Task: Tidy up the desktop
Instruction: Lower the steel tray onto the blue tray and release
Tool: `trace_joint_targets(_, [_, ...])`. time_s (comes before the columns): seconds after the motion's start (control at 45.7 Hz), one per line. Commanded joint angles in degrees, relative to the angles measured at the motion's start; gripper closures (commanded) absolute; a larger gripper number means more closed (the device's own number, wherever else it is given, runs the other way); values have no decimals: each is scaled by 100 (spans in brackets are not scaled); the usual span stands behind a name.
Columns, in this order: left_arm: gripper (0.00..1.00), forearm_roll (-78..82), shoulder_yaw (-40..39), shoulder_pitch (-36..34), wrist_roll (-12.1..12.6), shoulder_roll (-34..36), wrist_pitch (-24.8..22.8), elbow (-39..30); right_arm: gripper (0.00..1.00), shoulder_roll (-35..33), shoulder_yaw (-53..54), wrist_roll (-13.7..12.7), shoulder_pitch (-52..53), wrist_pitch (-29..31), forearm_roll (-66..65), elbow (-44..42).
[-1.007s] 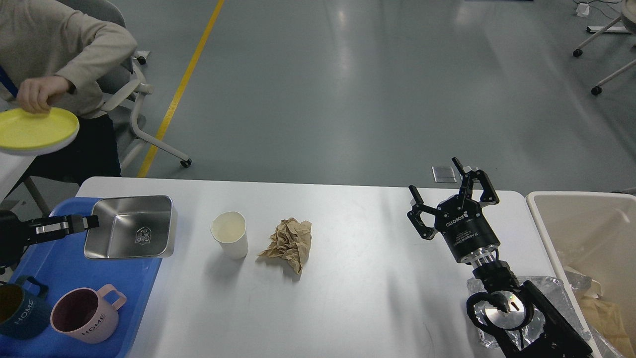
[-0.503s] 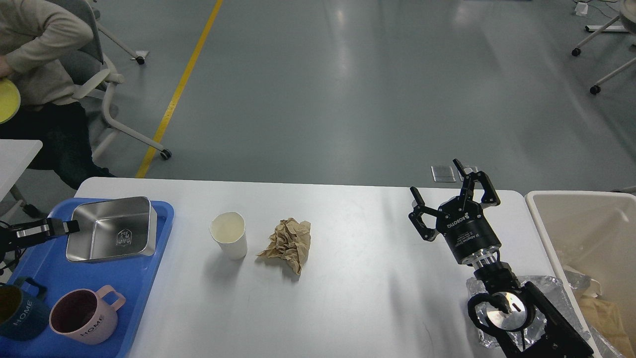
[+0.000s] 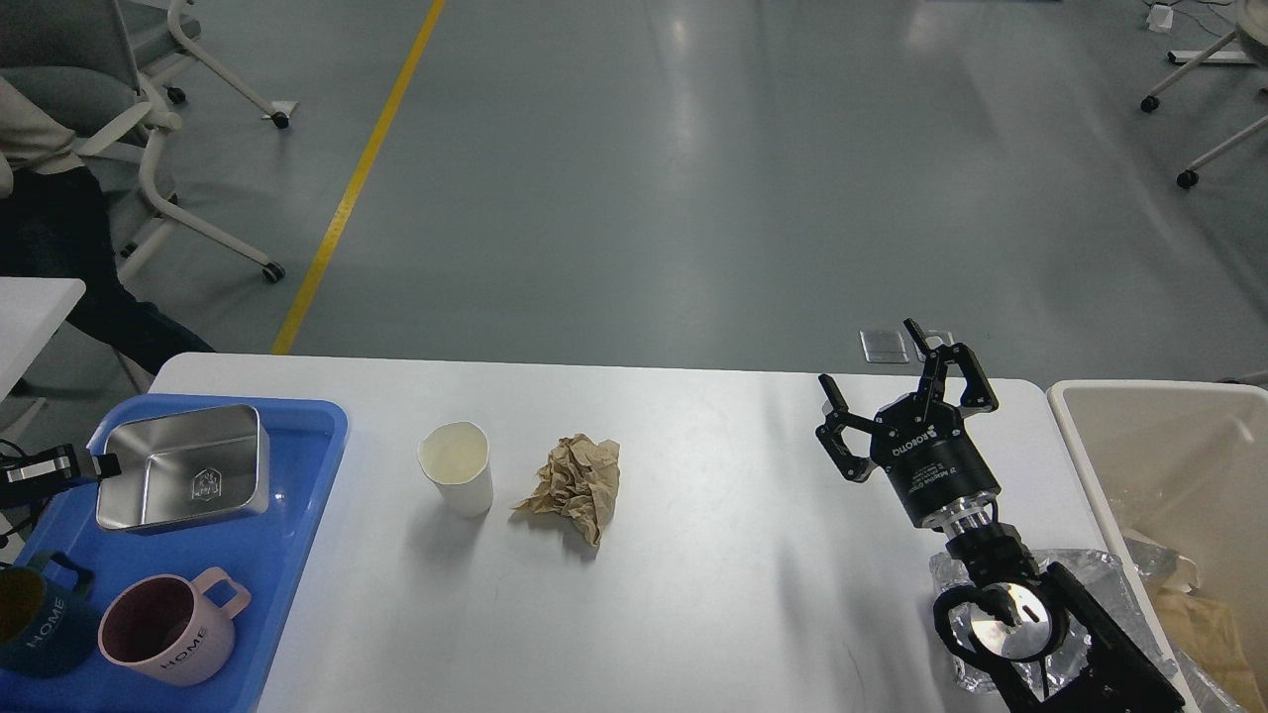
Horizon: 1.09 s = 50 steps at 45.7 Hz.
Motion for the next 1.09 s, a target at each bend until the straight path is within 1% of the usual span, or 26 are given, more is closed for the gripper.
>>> trace_joint_targets(0.0, [97,2,6,18,-26,-308,0,463,0,2,5,0,-7,1,0,0])
trace_joint_targets(0.219, [97,-15,-3,123,-193,-818,0,1219,0,2,5,0,-7,1,0,0])
trace_joint_targets(0.306, [97,-6,-3,193,-219,-1073,0,1491,0,2,5,0,-7,1,0,0])
trace_joint_targets(0.46, [96,-24,-3,281,-289,-1214,9,1808,0,2,5,0,-7,1,0,0])
trace_joint_targets(0.591, [96,-68,-12,273,-298,-1469,9,2230,0,2,5,0,-7,1,0,0])
trace_joint_targets(0.744, [96,-77,-12,281,-298,-1601,9,2476,0,2,5,0,-7,1,0,0])
trace_joint_targets(0.919, [95,-86,-12,273,-298,-1873,9,2915,0,2,5,0,-7,1,0,0])
trace_joint_targets(1.007, [95,-86,-12,281,-290,-1952,9,3004,0,2,5,0,-7,1,0,0])
trace_joint_targets(1.073, [92,-86,-12,273,-281,-2005,9,3083,0,-7,-4,0,-15,1,0,0])
